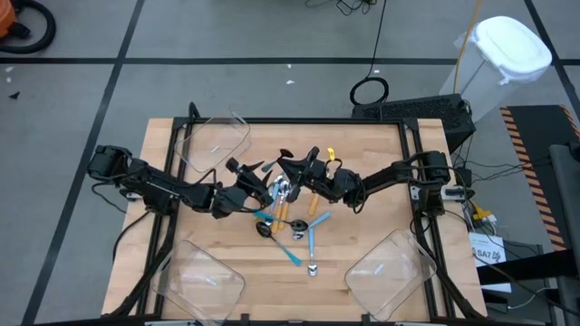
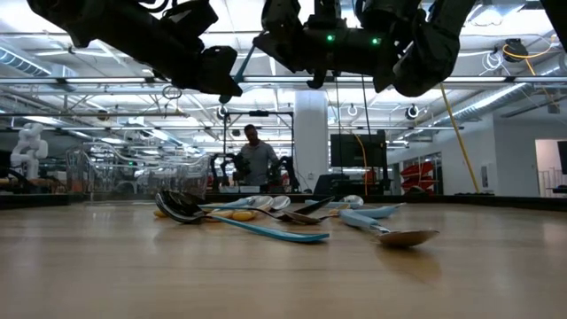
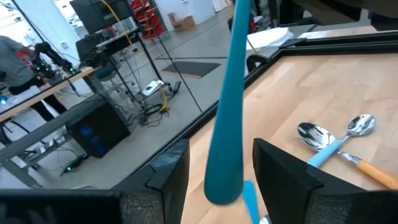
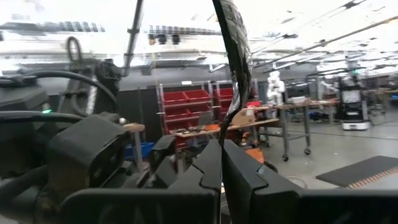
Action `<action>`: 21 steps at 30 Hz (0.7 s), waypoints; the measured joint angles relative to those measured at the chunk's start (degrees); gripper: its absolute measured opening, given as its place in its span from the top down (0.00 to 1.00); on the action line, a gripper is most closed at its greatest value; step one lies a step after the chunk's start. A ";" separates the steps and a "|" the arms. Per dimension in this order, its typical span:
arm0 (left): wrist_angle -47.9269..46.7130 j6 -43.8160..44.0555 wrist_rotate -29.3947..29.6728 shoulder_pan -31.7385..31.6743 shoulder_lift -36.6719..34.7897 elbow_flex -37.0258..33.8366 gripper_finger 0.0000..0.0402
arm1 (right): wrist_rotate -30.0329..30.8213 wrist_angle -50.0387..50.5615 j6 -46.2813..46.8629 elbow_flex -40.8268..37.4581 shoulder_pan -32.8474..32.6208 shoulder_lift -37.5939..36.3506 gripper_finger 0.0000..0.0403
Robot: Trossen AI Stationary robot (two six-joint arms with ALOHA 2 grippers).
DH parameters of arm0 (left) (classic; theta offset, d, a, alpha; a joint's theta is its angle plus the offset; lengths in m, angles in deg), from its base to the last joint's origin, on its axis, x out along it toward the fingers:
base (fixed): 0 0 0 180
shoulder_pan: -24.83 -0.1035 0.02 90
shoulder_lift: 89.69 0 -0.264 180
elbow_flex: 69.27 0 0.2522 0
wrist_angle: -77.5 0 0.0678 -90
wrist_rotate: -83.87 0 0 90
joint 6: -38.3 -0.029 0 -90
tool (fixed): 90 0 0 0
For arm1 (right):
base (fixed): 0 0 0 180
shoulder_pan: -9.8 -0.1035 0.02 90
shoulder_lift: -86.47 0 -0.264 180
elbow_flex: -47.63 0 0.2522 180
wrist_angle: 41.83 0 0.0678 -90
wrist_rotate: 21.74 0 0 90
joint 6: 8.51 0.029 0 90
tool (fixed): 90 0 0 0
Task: Sort silverware by color (type)
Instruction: Put the blue spoon into the top left transparent bin
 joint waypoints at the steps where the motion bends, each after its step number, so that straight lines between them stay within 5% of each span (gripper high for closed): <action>1: 0.00 -0.01 0.00 0.00 0.00 -0.01 0.56 | 0.04 0.00 -0.02 0.00 0.00 0.00 1.00; 21: 4.48 -2.44 2.66 -0.81 3.82 -0.02 0.57 | 1.61 0.06 -0.13 0.00 0.00 0.00 1.00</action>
